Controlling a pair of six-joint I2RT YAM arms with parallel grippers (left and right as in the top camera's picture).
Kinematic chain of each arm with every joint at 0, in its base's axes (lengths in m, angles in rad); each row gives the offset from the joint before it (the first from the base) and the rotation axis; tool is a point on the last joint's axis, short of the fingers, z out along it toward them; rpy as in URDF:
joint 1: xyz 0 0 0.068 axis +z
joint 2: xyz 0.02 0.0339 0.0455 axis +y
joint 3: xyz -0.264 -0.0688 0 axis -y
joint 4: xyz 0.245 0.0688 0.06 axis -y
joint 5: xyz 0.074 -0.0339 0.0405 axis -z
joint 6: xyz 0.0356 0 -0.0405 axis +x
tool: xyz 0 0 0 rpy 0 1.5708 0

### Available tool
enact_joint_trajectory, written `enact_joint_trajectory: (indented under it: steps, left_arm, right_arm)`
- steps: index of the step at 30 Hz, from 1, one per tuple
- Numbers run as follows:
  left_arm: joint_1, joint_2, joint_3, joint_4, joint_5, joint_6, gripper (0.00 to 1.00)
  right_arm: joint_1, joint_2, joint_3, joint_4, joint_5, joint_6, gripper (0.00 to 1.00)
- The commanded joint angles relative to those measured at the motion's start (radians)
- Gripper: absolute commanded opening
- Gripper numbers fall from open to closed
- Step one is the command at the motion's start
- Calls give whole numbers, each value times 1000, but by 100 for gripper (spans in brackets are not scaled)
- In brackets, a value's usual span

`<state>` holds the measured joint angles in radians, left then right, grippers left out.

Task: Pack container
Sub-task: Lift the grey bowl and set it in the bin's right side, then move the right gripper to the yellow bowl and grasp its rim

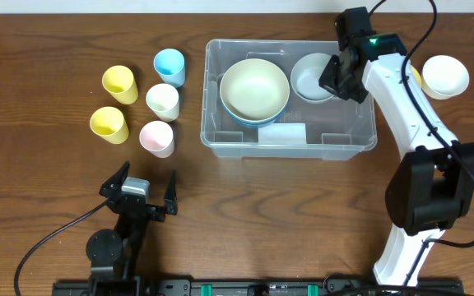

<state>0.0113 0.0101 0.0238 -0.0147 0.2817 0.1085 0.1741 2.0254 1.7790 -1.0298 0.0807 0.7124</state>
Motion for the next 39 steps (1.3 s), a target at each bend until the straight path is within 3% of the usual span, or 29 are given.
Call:
enact_joint_trajectory:
  steps: [1,13,15,20,21,26,30,32,34,39]
  left_arm:
    - [5,-6,-20,-32,6,-1,98]
    - [5,-6,-20,-32,6,-1,98]
    - [5,-6,-20,-32,6,-1,98]
    - [5,-6,-20,-32,6,-1,98]
    - [5,-6,-20,-32,6,-1,98]
    - [5,-6,-20,-32,6,-1,98]
    - [5,-6,-20,-32,6,-1,98]
    - [5,-6,-20,-32,6,-1,98]
    - [5,-6,-20,-32,6,-1,98]
    - [5,-6,-20,-32,6,-1,98]
  right_arm:
    - [-5,43,-1,7,16,18,5]
    - [-4,129,-1,28,-37,28,8]
    - [-4,129,-1,27,-37,27,17]
    - [-4,129,-1,28,-37,27,74]
    - [-4,129,-1,28,-37,22,79]
    - [-4,117,37,31,-75,-96,83]
    - [-4,81,165,-38,-89,-157,85]
    - [-10,52,257,-80,-81,-196,91]
    - [-27,26,351,-130,-42,-205,99]
    - [-148,-30,497,-229,89,-176,99]
